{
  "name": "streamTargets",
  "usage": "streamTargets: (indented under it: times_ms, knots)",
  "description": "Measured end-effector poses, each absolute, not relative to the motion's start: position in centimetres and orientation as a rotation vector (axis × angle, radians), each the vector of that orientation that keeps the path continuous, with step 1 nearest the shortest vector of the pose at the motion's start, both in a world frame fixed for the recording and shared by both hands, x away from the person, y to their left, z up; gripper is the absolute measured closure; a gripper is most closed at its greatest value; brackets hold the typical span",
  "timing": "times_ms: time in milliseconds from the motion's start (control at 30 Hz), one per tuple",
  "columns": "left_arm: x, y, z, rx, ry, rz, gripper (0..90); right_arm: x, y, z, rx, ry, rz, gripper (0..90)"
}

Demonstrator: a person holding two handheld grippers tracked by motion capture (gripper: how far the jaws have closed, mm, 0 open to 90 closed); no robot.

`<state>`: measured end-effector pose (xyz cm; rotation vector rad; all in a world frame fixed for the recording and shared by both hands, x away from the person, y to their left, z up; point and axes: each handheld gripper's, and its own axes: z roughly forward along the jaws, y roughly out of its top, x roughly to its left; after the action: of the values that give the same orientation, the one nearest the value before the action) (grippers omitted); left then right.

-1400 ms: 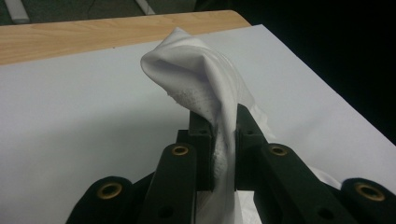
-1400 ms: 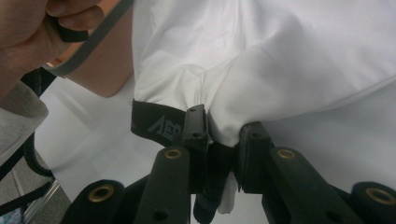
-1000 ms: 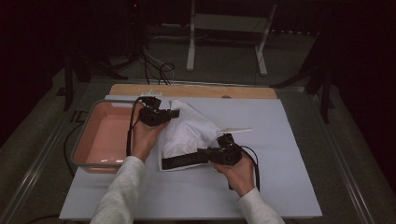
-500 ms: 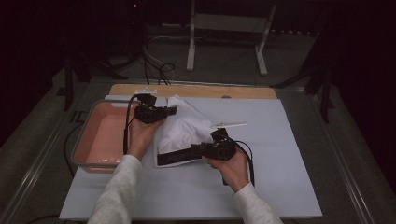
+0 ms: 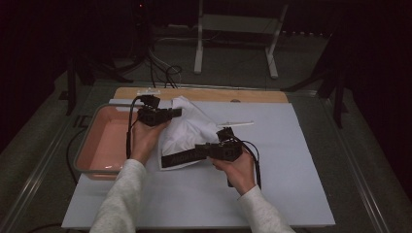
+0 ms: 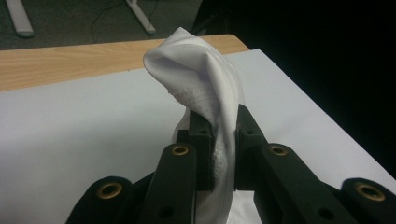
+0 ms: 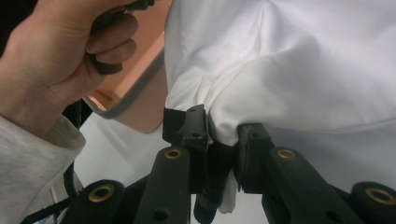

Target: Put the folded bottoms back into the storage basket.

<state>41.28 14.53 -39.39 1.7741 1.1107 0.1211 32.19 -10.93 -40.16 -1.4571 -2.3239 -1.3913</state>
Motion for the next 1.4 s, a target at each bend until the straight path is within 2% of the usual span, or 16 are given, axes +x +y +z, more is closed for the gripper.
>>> streamTargets:
  times_ms: [1400]
  knots:
    - [41.3, 18.7, -36.6, 1.698, 1.129, 0.195, 82.1, 34.3, -6.8, -38.0, -1.344, -2.250, -1.480, 77.0]
